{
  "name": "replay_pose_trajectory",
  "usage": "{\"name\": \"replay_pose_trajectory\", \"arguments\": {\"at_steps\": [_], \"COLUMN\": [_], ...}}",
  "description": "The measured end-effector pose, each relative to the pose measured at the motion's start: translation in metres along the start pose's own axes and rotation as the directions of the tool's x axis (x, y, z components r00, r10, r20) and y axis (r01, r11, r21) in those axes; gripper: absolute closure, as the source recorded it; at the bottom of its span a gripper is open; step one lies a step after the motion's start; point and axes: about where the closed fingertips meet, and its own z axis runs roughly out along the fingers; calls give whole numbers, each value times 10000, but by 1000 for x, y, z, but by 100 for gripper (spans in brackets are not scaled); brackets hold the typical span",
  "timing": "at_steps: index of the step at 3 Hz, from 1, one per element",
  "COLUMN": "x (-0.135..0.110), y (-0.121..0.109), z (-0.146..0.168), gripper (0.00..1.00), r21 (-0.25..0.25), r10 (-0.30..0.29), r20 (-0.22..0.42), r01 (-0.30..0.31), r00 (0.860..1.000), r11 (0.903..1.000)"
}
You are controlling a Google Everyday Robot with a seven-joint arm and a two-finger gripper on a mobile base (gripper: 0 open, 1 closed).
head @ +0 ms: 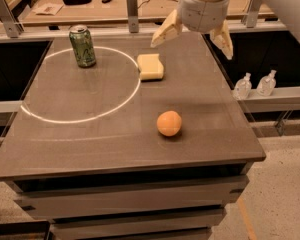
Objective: Move sponge near green can
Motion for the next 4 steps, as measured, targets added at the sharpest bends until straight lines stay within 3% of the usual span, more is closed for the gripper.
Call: {"name": "replay_pose_trajectory", "arguments": {"at_steps": [2,3,4], "x": [46,58,65], "y": [-43,-61,-82], "z": [20,35,58], "gripper": [0,0,0], "r21": [1165,1148,591], "r10": [-947,-1962,-2323], "r20": [-175,-21,41], "r01": [961,1951,2316], "r00": [9954,9806,9726], "r11": [9885,9740,9710]}}
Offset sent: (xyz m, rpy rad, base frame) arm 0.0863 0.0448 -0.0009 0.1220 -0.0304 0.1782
